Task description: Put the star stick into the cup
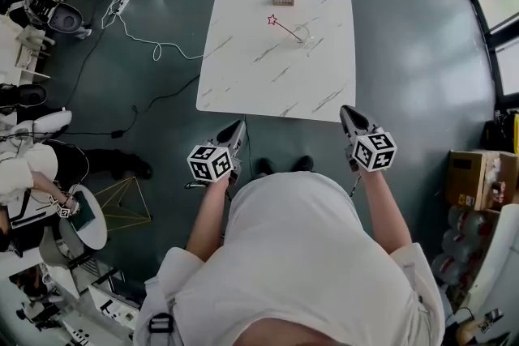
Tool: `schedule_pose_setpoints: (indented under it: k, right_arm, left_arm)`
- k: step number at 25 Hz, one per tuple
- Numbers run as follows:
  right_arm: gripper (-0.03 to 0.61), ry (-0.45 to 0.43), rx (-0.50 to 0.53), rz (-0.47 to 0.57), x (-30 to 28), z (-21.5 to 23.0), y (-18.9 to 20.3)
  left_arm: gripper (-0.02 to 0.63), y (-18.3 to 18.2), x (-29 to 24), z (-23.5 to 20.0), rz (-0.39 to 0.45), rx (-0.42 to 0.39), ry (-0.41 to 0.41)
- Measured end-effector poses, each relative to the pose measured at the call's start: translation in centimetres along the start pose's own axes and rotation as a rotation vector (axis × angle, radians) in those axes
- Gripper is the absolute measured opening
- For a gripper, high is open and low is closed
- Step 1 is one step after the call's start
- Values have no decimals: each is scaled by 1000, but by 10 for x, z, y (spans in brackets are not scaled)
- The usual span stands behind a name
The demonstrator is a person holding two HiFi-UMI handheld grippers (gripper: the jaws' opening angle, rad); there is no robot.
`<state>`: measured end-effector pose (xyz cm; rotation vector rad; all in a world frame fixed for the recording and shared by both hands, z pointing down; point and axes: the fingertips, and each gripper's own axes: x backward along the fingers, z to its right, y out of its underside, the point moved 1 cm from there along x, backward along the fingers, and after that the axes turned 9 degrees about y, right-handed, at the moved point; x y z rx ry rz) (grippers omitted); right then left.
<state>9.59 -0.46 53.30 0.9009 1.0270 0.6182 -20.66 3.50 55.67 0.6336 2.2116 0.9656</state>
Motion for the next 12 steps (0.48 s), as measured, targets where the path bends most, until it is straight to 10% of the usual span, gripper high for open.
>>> schedule_pose_setpoints:
  k: [12]
  right_arm:
    - [26,12,-12,8,5,-12,5]
  left_arm:
    - [14,5,-3,3,-1,11,52]
